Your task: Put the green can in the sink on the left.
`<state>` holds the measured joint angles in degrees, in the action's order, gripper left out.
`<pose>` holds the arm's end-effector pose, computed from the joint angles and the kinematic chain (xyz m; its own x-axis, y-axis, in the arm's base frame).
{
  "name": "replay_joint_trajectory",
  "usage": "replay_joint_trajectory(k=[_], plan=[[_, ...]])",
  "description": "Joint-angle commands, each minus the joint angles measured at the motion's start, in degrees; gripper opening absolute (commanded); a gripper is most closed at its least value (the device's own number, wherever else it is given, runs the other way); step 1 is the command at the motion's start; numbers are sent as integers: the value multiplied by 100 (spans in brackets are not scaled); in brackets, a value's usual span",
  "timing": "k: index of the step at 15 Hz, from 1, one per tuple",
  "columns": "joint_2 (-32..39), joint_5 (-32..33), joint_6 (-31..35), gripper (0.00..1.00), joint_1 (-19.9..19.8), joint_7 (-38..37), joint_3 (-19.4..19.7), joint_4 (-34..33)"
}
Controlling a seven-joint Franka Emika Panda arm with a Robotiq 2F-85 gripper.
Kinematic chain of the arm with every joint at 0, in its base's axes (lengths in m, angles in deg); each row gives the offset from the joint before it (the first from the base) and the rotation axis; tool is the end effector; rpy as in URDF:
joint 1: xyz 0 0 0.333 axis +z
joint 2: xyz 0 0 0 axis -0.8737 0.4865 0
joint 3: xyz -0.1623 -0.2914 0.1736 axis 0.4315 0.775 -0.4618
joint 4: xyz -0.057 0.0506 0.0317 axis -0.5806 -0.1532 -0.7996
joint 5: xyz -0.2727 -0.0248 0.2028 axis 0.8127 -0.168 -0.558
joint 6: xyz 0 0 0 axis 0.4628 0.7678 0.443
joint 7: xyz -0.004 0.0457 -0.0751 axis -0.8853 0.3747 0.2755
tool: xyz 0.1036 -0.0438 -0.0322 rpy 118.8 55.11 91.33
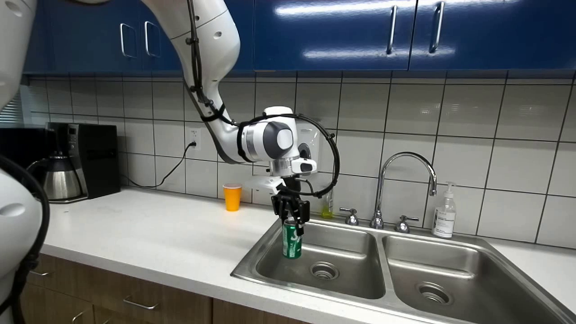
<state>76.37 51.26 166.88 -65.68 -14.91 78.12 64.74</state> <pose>0.5196 -0.1666 0.3745 0.8641 -0.4815 0.1467 -0.4985 -0.8590 0.1165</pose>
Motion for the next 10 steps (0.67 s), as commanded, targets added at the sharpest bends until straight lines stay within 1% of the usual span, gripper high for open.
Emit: replay_joint_trajectory(k=[1, 10], plan=[[163, 33, 290, 39, -49, -19, 7, -27], [902, -79, 726, 39, 26, 9, 46, -262]])
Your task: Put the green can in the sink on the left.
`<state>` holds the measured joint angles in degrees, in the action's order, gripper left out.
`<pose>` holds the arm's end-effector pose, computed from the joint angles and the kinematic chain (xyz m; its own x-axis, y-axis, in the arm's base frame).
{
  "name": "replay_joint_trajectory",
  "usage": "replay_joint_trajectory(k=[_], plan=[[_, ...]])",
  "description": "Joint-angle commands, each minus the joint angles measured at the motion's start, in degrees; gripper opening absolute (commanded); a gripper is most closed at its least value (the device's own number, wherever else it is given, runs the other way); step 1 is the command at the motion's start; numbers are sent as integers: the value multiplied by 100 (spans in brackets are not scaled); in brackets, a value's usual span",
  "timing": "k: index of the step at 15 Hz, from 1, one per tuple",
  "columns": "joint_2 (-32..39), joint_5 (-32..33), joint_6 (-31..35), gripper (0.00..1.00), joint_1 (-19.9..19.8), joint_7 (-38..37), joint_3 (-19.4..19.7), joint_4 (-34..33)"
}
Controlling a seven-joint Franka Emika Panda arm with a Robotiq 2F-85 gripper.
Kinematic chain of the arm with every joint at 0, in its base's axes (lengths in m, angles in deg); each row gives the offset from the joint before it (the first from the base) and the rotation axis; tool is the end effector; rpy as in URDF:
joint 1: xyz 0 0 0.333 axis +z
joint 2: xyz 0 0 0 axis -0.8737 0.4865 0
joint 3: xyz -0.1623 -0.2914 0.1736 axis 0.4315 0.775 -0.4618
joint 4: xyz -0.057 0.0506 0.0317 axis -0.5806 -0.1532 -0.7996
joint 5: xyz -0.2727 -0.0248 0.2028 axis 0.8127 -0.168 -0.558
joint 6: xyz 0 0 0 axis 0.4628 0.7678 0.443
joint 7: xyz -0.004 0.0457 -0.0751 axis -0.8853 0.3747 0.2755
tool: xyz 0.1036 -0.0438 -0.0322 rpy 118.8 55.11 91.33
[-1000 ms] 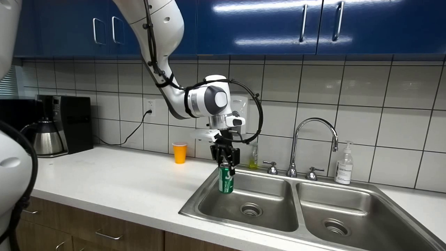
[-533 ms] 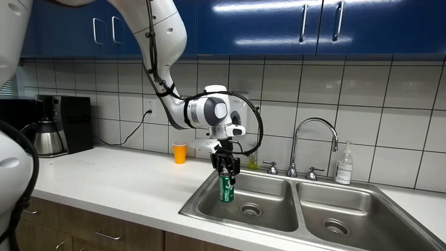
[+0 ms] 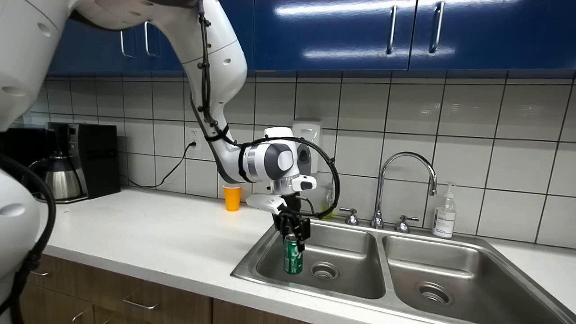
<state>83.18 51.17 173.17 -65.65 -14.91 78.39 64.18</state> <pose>0.5358 -0.1701 0.3248 0.8709 -0.4676 0.1511 -0.4865 -0.8640 0.1298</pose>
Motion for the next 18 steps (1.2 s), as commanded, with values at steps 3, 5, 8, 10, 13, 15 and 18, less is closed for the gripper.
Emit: replay_joint_trajectory(k=[3, 5, 8, 10, 13, 15, 18], plan=[[516, -100, 165, 39, 75, -7, 28, -403], [695, -129, 189, 39, 104, -8, 34, -546], [995, -156, 221, 39, 149, -28, 54, -810], [1204, -181, 211, 39, 163, -27, 60, -1008], [1503, -225, 191, 39, 175, -30, 70, -1293], [1672, -278, 183, 39, 168, -19, 64, -1458], [1891, -376, 167, 39, 167, -15, 72, -1662]])
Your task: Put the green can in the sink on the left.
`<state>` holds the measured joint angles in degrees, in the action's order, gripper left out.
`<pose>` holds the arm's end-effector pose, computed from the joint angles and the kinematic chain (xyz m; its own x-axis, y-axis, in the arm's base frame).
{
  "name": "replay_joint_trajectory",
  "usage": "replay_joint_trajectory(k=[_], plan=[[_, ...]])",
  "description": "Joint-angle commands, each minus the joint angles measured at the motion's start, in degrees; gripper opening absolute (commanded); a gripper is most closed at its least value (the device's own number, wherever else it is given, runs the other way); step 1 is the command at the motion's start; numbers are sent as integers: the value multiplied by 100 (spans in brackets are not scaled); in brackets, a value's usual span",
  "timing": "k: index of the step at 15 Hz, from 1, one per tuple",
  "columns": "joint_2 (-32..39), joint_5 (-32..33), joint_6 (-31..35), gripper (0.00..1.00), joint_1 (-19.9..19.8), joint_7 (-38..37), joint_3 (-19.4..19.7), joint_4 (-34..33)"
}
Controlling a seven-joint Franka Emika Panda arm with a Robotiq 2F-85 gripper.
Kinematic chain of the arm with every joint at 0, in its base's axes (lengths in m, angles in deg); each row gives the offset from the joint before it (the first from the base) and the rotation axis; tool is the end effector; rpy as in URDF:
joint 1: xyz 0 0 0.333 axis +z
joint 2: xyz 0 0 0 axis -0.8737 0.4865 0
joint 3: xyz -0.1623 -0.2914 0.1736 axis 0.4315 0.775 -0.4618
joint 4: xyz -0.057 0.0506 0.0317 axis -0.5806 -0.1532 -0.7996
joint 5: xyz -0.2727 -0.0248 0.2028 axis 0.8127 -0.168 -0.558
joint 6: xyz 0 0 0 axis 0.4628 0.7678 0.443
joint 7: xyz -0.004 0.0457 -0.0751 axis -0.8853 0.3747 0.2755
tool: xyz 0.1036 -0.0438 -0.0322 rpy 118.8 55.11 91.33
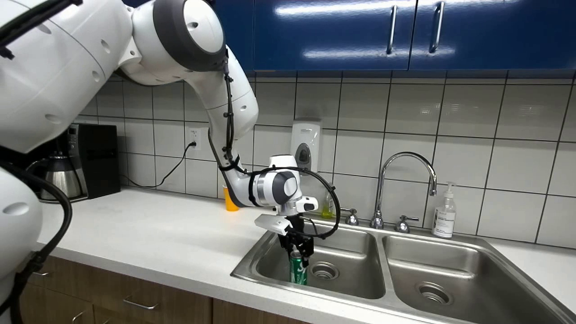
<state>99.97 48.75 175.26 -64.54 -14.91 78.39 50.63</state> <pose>0.6084 -0.1726 0.2391 0.8827 -0.4466 0.1464 -0.4670 -0.8684 0.1664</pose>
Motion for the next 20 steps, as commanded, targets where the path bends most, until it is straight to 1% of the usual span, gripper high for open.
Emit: replay_joint_trajectory(k=[1, 8, 13, 14, 15, 16, 17, 20], plan=[[277, -162, -49, 39, 56, -13, 77, -366], [566, -261, -72, 39, 58, -4, 139, -655], [621, -272, -103, 39, 68, -2, 187, -707], [616, -272, -117, 89, 72, -7, 192, -704], [606, -263, -115, 91, 85, -21, 209, -688], [582, -259, -138, 97, 88, -16, 220, -666], [533, -238, -115, 100, 118, -35, 255, -616], [398, -173, -116, 100, 223, -53, 369, -492]])
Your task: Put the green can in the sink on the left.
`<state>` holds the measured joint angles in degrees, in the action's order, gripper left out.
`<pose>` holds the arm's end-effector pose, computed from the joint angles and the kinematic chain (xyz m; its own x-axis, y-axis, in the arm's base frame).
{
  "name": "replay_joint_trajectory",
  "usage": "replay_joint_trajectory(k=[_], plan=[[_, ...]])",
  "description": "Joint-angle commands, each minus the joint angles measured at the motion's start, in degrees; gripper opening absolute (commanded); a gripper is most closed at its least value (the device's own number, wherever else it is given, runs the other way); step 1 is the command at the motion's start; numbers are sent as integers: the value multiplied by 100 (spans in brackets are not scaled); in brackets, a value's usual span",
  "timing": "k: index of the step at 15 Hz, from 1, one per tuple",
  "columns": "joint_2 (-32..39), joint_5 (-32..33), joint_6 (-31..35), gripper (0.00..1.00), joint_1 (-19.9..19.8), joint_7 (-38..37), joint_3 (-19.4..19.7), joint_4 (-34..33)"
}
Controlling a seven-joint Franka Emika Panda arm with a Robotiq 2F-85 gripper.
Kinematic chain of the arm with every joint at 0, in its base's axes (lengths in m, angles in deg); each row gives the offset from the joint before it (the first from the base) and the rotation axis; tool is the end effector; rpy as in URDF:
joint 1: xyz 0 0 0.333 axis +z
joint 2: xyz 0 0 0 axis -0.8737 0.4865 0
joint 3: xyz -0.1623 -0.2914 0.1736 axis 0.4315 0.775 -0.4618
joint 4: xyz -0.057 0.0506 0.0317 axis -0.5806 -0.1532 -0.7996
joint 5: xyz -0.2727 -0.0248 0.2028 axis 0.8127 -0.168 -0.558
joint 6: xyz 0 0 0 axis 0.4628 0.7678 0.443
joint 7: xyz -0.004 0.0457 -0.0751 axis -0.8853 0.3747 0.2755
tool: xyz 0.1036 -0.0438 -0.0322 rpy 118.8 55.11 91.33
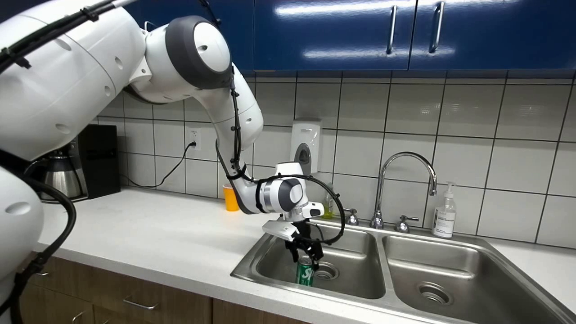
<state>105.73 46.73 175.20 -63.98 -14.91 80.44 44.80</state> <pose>0.6296 -0.1896 0.2137 0.8682 -0.4690 0.1619 -0.4937 -0.8492 0.1873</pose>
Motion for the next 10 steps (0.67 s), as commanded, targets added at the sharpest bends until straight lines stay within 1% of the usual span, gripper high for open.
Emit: replay_joint_trajectory(k=[1, 3, 10], plan=[[-210, 86, -87, 100, 241, -76, 247, 131], [-280, 167, -129, 100, 364, -101, 394, 189], [-825, 252, -163, 100, 576, -68, 564, 621]])
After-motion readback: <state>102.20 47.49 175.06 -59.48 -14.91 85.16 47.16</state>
